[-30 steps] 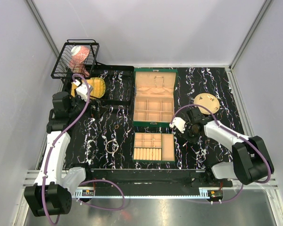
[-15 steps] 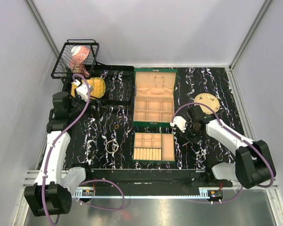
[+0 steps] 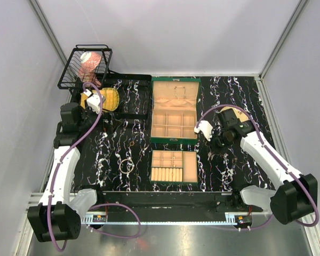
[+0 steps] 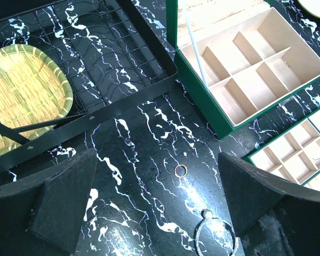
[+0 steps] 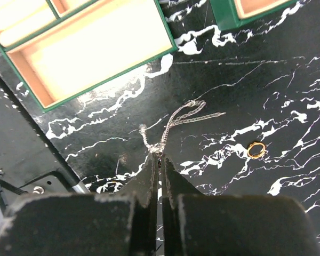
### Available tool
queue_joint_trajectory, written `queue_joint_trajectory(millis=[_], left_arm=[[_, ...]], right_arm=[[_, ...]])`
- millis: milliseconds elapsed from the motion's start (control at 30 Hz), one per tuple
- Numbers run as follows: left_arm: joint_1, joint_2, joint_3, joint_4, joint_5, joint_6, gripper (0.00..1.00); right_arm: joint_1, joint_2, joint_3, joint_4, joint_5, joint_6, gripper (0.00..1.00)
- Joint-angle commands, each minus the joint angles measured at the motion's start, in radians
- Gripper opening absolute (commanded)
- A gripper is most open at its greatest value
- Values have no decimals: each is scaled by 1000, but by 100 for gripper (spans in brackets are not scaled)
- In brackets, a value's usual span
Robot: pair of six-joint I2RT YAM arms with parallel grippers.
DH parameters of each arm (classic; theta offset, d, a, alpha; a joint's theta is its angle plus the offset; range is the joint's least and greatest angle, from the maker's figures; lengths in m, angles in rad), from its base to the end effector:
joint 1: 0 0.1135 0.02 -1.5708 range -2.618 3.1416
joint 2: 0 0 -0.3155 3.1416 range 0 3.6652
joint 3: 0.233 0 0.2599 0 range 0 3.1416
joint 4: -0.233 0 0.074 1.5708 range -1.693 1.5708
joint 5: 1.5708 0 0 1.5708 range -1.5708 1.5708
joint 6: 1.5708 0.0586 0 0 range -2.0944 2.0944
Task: Organize the mixed jewelry
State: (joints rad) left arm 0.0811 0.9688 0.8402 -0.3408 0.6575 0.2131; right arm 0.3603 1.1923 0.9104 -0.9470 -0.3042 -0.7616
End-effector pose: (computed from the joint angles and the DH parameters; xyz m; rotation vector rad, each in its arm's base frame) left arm 0.2094 -0.0189 0.3462 0.5294 1.8944 -0.4764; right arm 0.1871 0.0892 0.2716 -1.5139 2.2739 0.3162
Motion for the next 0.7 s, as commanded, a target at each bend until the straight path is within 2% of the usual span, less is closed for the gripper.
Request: queue_joint_trajectory(millis=[0, 667], left_arm=[[-1, 8, 17, 72, -10, 0, 99], [-3, 50, 46, 89, -58, 3, 99]], right_arm=[[12, -28, 99, -91, -84, 19, 0], [146, -77, 343, -256, -174, 68, 0]])
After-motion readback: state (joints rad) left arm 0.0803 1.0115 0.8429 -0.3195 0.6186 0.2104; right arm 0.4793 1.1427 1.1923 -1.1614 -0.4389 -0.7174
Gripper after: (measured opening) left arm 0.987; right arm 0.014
